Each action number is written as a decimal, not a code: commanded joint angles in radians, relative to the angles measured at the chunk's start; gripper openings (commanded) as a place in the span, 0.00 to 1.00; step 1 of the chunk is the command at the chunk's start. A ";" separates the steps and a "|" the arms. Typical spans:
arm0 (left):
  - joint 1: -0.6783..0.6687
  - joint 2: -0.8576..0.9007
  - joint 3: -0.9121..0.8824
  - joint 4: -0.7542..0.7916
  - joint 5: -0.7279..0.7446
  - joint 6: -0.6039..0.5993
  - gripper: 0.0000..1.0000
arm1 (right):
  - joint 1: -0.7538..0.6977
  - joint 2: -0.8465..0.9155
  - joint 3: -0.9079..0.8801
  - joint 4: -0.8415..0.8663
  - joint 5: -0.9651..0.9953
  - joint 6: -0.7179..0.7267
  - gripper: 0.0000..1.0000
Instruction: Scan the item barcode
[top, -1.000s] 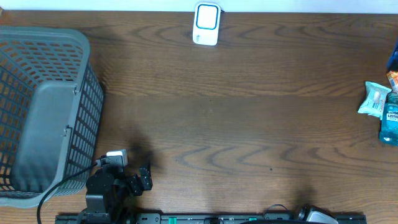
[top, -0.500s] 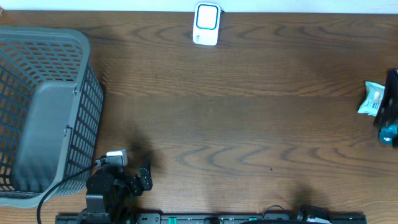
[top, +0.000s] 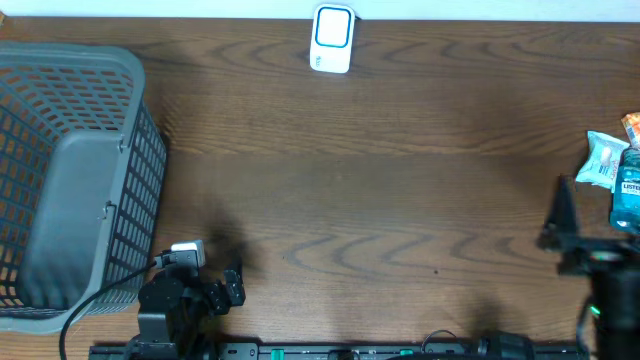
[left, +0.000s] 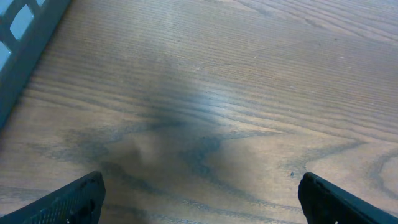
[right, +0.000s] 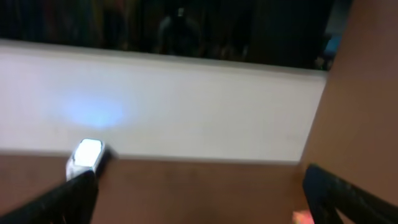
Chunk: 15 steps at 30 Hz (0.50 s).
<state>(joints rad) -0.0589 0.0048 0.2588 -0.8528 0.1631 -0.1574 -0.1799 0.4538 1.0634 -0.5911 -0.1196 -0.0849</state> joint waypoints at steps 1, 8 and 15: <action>0.003 -0.001 -0.008 -0.032 0.012 0.002 0.99 | 0.018 -0.072 -0.192 0.104 -0.062 -0.009 0.99; 0.003 -0.001 -0.008 -0.032 0.012 0.002 0.99 | 0.023 -0.294 -0.594 0.471 -0.205 -0.010 0.99; 0.003 -0.001 -0.008 -0.032 0.013 0.002 0.99 | 0.045 -0.438 -0.872 0.699 -0.205 -0.007 0.99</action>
<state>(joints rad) -0.0589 0.0048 0.2588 -0.8532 0.1635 -0.1574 -0.1444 0.0643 0.2844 0.0608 -0.3069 -0.0891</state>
